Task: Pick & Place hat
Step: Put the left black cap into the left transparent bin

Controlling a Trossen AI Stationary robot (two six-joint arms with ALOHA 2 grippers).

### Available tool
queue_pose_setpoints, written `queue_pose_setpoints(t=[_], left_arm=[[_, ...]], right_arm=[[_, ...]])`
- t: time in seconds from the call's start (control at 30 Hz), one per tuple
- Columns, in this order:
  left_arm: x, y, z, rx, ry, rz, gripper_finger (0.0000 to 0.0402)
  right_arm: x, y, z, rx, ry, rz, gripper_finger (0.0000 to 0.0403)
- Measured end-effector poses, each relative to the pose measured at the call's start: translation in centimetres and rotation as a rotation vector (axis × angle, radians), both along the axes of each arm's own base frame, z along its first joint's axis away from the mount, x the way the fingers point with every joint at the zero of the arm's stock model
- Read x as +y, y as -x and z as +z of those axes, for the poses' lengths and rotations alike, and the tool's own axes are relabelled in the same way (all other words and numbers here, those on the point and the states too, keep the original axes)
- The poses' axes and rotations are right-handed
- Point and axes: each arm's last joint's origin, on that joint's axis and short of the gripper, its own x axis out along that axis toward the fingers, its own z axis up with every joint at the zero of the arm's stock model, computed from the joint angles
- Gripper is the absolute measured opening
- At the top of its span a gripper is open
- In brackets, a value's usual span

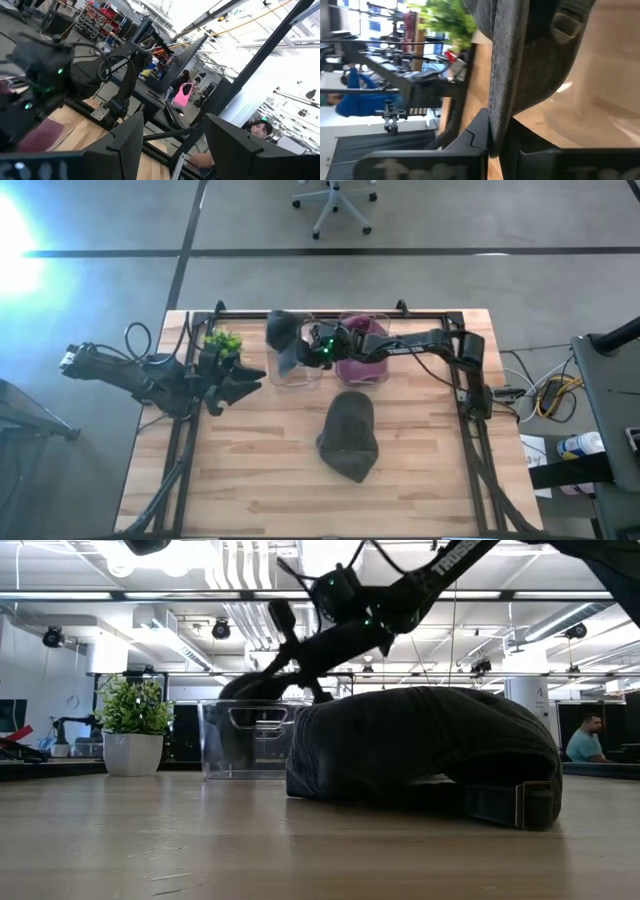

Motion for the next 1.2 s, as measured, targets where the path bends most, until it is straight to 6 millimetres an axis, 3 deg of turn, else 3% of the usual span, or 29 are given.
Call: queue_pose_setpoints(t=[0.27,0.5,0.63,0.83,1.03,1.2], left_arm=[[0.0,0.0,-0.2,0.024,-0.013,0.002,0.0202],[0.0,0.0,-0.3,0.037,-0.017,0.002,0.0202],[0.0,0.0,-0.4,0.043,-0.019,0.002,0.0202],[0.1,0.3,-0.3,0.035,-0.053,0.007,0.0202],[0.2,0.7,0.0,0.019,-0.084,0.013,0.0202],[0.2,0.8,0.2,0.002,-0.103,0.019,0.0202]], right_arm=[[-1.6,-2.4,-0.2,-0.1,-0.06,-0.017,0.0013],[-2.0,-3.3,-2.1,-0.018,-0.191,-0.005,0.0013],[-2.1,-3.0,-2.5,0.028,-0.228,-0.001,0.0032],[-2.2,-2.0,-2.4,0.135,-0.271,-0.008,0.0092],[-2.0,-0.9,0.3,0.141,-0.242,0.034,0.0134],[-1.9,1.0,1.1,0.282,-0.219,0.066,0.014]])
